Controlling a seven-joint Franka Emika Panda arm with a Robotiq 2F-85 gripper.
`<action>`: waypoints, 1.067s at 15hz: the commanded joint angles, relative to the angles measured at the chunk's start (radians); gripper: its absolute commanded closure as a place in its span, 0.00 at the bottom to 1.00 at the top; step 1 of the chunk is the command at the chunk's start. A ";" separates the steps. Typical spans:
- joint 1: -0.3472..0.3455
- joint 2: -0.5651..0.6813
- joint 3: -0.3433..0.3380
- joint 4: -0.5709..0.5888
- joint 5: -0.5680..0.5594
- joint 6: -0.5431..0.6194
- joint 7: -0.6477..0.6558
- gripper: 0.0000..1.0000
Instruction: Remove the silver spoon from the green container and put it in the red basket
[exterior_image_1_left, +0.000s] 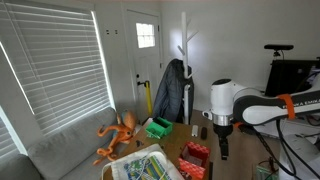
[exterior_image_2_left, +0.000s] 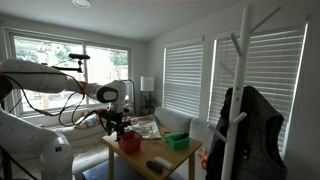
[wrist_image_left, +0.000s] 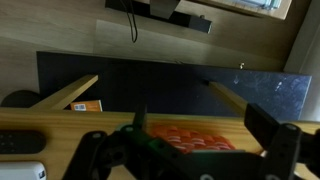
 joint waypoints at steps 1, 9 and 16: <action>-0.074 0.001 0.002 0.033 -0.026 0.073 0.103 0.00; -0.226 0.162 0.056 0.153 -0.051 0.426 0.372 0.00; -0.207 0.159 0.040 0.144 -0.037 0.420 0.351 0.00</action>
